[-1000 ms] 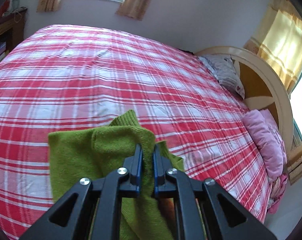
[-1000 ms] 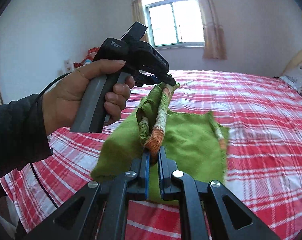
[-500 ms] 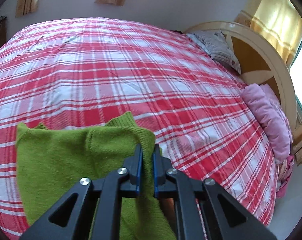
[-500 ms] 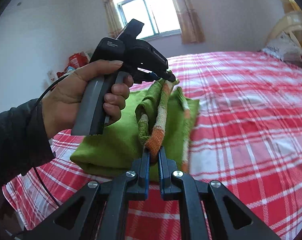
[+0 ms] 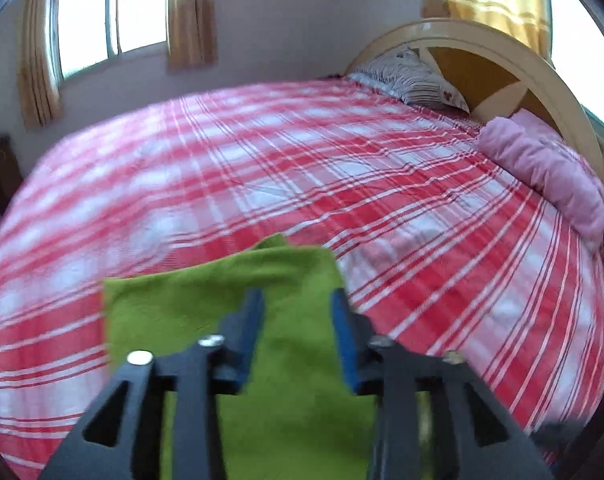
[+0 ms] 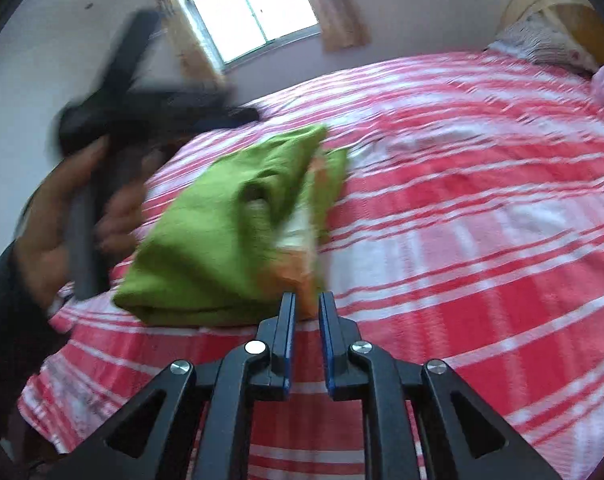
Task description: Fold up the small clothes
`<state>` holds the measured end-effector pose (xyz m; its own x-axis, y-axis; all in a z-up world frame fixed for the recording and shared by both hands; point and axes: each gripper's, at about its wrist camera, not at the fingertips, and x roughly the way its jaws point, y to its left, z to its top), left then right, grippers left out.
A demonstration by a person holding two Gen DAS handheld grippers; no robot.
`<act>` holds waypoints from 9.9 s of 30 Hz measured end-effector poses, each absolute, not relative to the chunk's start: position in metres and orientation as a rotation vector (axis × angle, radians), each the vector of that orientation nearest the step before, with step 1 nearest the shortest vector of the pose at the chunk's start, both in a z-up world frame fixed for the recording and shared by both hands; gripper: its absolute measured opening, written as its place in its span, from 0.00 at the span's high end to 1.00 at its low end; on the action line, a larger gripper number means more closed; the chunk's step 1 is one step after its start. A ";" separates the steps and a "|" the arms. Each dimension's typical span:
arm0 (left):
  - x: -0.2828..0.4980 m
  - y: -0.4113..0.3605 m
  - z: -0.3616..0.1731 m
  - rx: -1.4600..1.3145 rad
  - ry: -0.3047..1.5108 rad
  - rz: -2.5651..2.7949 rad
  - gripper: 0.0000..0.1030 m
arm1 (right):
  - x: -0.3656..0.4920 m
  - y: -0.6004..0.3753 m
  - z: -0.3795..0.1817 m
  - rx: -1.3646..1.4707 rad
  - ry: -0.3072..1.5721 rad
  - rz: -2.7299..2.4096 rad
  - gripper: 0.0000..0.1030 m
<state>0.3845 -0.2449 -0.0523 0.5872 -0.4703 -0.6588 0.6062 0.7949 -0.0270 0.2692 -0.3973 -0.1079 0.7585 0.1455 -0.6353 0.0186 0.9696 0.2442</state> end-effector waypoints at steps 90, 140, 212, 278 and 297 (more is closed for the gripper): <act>0.368 -0.133 -0.145 -0.060 0.862 -0.489 0.00 | 0.499 -0.426 -0.152 0.425 0.885 0.335 0.32; 0.344 -0.162 -0.122 0.108 0.797 -0.513 0.66 | 0.480 -0.396 -0.139 0.309 0.789 0.385 0.73; 0.206 0.106 -0.088 -0.075 0.667 -0.137 0.68 | 0.414 -0.052 -0.120 0.181 0.845 0.872 0.73; 0.174 0.169 -0.117 -0.047 0.661 0.127 0.22 | 0.443 0.022 -0.183 0.132 1.013 0.890 0.65; 0.196 0.200 -0.111 -0.028 0.616 0.260 0.06 | 0.343 -0.002 -0.150 -0.044 0.976 0.775 0.61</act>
